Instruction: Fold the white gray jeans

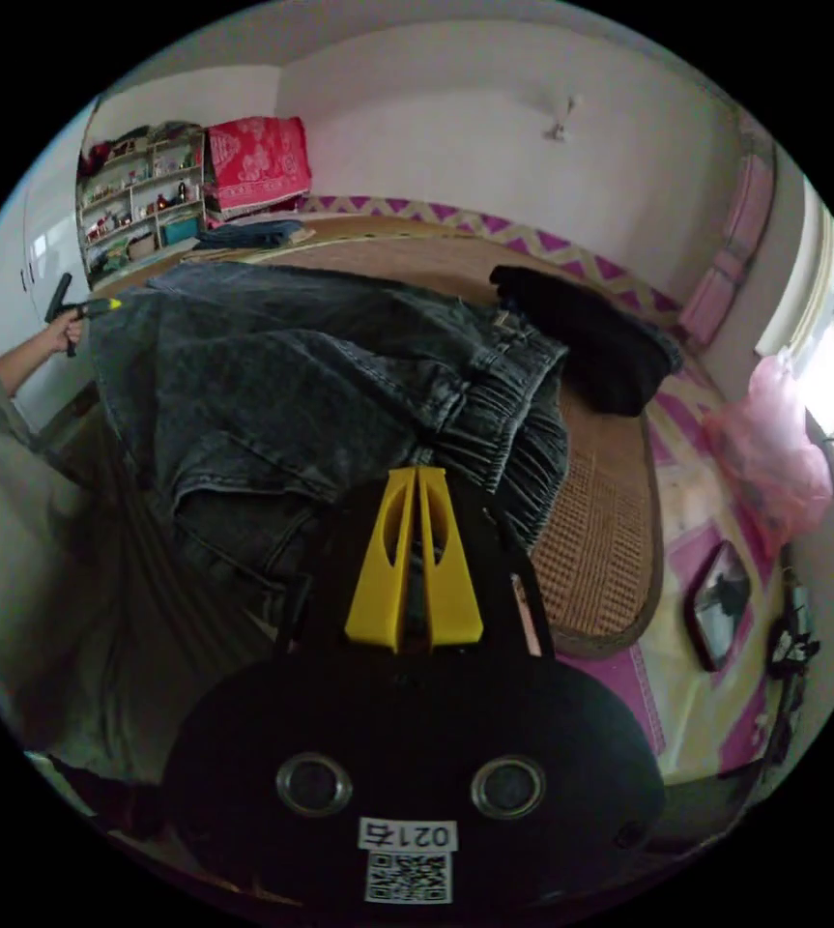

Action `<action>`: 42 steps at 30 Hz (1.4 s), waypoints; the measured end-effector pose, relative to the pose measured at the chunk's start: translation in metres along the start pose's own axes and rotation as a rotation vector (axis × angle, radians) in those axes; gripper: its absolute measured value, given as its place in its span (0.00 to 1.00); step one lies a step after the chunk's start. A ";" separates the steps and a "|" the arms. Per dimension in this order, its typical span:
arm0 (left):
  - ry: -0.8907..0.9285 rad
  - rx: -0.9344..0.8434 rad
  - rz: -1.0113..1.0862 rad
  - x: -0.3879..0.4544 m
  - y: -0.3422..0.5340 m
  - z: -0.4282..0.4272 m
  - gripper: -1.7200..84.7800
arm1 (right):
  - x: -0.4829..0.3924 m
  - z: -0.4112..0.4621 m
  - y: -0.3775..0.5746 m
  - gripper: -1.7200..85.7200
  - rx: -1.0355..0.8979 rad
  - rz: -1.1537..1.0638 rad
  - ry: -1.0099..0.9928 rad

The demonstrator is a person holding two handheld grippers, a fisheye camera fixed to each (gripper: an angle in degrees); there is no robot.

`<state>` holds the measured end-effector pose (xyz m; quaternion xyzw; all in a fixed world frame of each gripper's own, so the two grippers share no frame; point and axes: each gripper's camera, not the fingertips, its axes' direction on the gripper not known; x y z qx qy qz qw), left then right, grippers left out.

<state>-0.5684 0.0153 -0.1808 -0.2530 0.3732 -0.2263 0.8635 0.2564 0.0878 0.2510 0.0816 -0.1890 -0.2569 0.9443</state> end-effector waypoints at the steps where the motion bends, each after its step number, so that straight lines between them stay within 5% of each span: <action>1: -0.048 0.003 0.049 0.011 0.002 0.002 0.01 | -0.014 0.002 0.002 0.01 0.008 -0.019 0.072; 14: -0.413 -0.122 0.322 0.099 -0.004 0.037 0.01 | -0.033 0.025 -0.038 0.01 -0.191 0.037 0.131; 18: -0.293 -0.066 0.169 0.090 -0.025 0.005 0.01 | -0.013 0.010 -0.052 0.01 -0.246 0.101 0.061; 20: -0.163 0.099 0.140 0.093 -0.047 -0.030 0.01 | 0.006 -0.028 -0.072 0.01 -0.047 0.150 0.045; 23: -0.179 0.079 0.180 0.101 -0.094 -0.017 0.02 | 0.020 -0.033 -0.116 0.03 0.097 0.111 0.062; 31: -0.072 -0.381 0.123 0.039 -0.170 0.127 0.06 | 0.050 0.131 -0.244 0.13 -0.221 -0.090 -0.099; 42: -0.152 -0.344 0.107 0.015 -0.201 0.152 0.02 | 0.122 0.176 -0.279 0.17 -0.293 -0.013 -0.153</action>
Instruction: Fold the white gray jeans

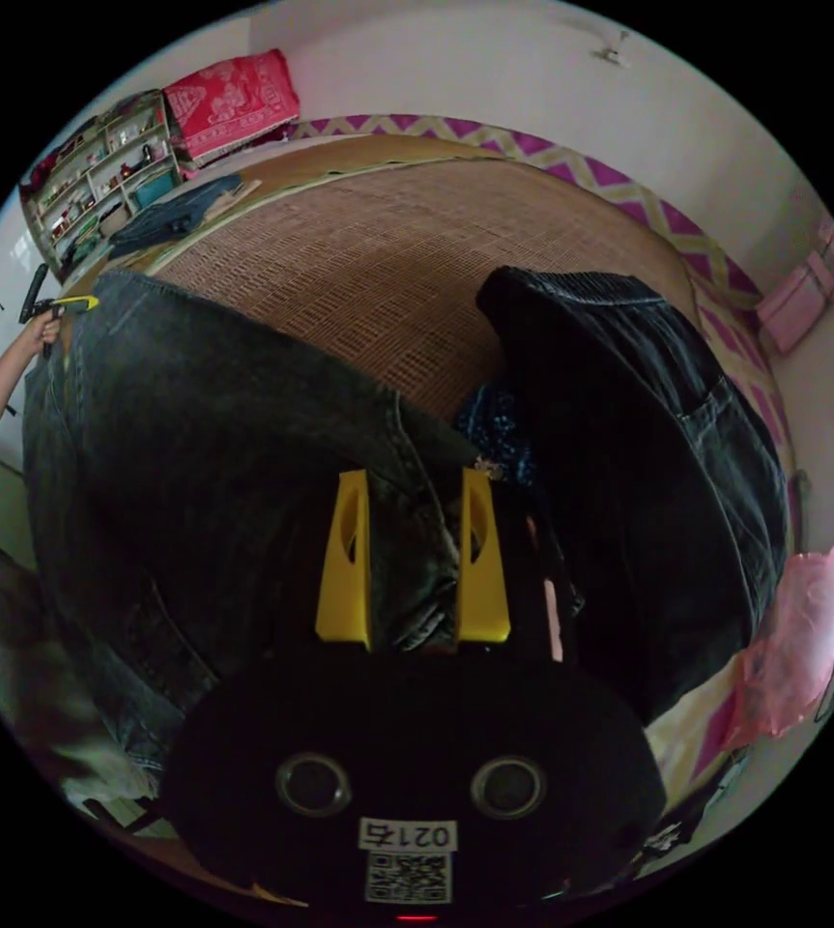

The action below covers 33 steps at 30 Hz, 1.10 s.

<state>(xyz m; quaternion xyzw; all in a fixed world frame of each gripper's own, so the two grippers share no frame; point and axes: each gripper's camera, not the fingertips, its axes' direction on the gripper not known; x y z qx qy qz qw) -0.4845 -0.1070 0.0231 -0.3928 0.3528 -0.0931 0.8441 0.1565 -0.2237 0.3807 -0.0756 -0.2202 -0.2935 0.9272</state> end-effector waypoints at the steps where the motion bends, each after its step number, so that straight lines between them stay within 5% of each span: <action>1: 0.013 0.002 -0.020 -0.004 -0.002 0.001 0.01 | 0.004 -0.003 0.002 0.17 0.010 0.010 -0.002; 11: 0.100 0.249 -0.035 0.002 0.105 -0.100 0.02 | 0.021 -0.171 0.151 0.03 0.380 0.148 -0.178; 16: 0.096 0.323 -0.176 0.017 0.199 -0.140 0.08 | 0.015 -0.226 0.265 0.06 0.421 0.347 -0.221; 23: 0.237 0.420 -0.507 0.021 0.327 -0.143 0.10 | 0.019 -0.233 0.416 0.10 0.520 0.912 -0.371; 33: 0.360 0.405 -0.687 -0.001 0.355 -0.127 0.09 | 0.052 -0.207 0.435 0.11 0.585 1.110 -0.634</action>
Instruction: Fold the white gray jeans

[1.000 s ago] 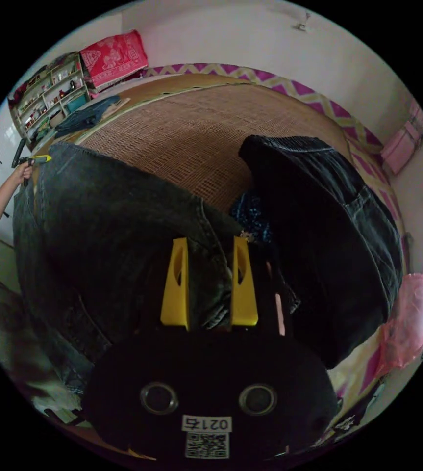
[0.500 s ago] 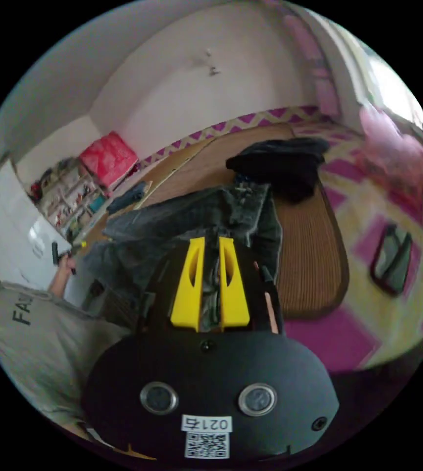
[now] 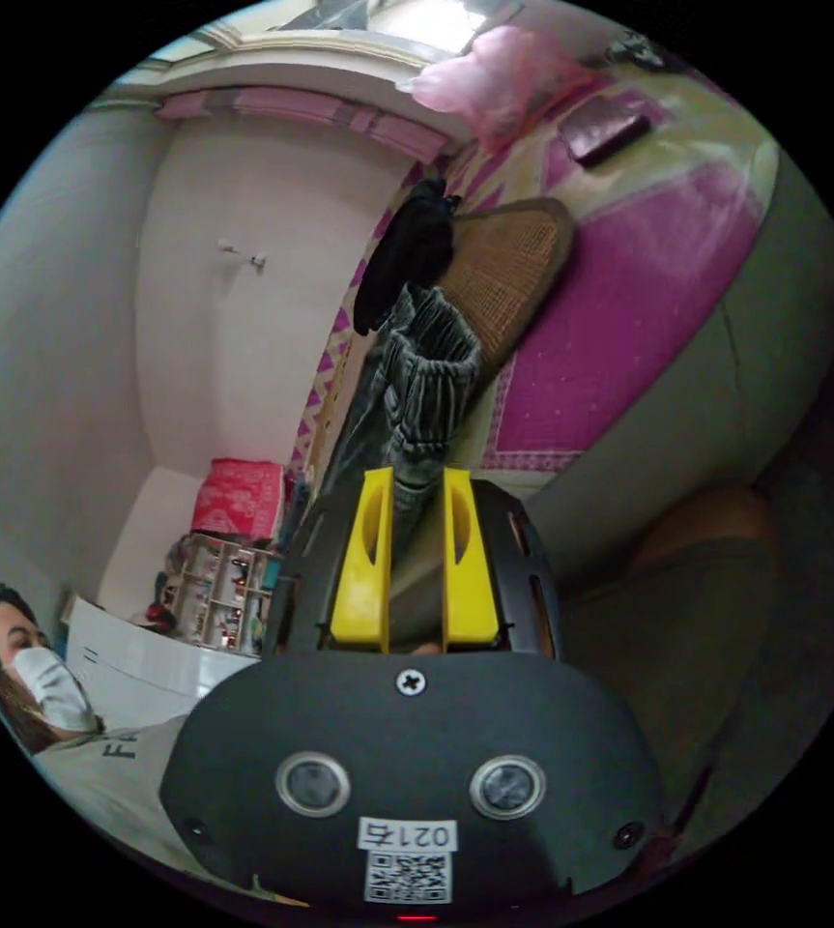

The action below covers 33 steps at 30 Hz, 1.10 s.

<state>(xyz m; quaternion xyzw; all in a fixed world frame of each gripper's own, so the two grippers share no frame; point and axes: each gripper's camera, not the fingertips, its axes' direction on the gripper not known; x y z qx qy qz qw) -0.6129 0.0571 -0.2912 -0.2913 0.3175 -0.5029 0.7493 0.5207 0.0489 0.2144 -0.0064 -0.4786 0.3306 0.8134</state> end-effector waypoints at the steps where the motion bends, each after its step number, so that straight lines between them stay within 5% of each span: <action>1: 0.024 0.005 -0.011 -0.003 -0.002 -0.001 0.09 | 0.000 0.004 -0.005 0.11 -0.012 0.011 -0.011; 33: 0.070 0.076 -0.132 -0.026 -0.103 -0.050 0.09 | -0.012 -0.016 -0.085 0.11 -0.087 0.151 -0.057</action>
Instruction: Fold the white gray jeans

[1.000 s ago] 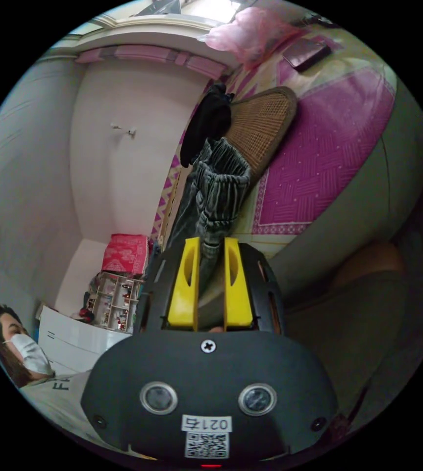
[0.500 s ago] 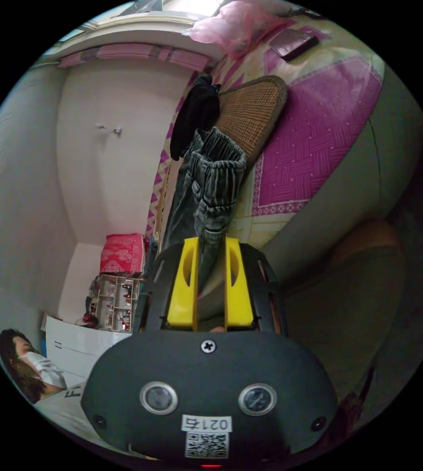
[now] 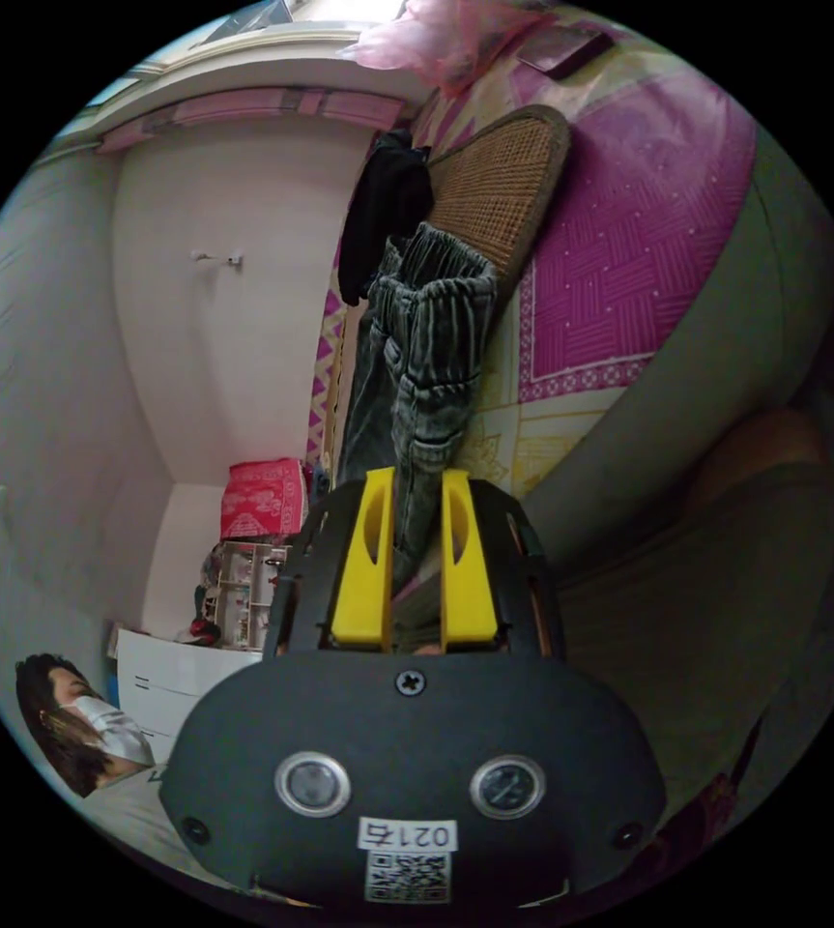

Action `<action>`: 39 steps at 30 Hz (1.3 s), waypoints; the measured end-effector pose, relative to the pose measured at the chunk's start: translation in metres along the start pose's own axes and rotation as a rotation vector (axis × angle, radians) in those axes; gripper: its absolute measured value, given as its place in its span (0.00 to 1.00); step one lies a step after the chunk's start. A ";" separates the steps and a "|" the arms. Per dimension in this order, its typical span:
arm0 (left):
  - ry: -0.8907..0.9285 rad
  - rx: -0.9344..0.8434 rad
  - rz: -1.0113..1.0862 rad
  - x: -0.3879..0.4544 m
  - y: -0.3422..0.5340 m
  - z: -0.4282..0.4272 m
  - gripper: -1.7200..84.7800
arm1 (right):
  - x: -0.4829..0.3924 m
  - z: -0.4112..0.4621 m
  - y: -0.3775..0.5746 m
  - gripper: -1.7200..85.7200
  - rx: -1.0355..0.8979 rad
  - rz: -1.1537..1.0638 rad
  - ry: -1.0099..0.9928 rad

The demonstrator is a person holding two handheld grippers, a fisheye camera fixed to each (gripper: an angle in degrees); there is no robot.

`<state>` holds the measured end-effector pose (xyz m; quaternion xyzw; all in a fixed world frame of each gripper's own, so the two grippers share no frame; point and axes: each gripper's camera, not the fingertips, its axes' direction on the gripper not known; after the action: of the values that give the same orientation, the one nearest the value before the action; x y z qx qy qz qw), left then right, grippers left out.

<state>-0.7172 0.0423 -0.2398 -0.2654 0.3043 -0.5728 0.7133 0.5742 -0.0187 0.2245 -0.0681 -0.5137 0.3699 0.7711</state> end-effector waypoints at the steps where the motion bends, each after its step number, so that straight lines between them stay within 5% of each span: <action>1: -0.013 -0.006 0.009 0.004 -0.002 0.003 0.09 | -0.001 0.001 -0.002 0.11 -0.003 -0.001 0.003; 17: 0.033 -0.013 -0.006 0.028 -0.015 0.014 0.06 | 0.015 0.013 0.001 0.11 -0.014 0.017 -0.021; 23: 0.042 -0.029 0.011 0.045 -0.014 0.016 0.01 | 0.027 0.021 0.010 0.03 -0.013 0.037 -0.144; 30: 0.064 -0.035 0.225 0.149 -0.050 0.022 0.01 | -0.047 0.039 -0.021 0.02 -0.048 -0.213 -0.266; 39: -0.171 -0.250 0.232 0.263 -0.174 0.214 0.01 | -0.095 0.192 -0.151 0.02 -0.090 -0.263 -0.145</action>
<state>-0.6312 -0.2440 -0.0033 -0.3629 0.3398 -0.4197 0.7594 0.4687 -0.2406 0.3165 -0.0077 -0.5887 0.2466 0.7698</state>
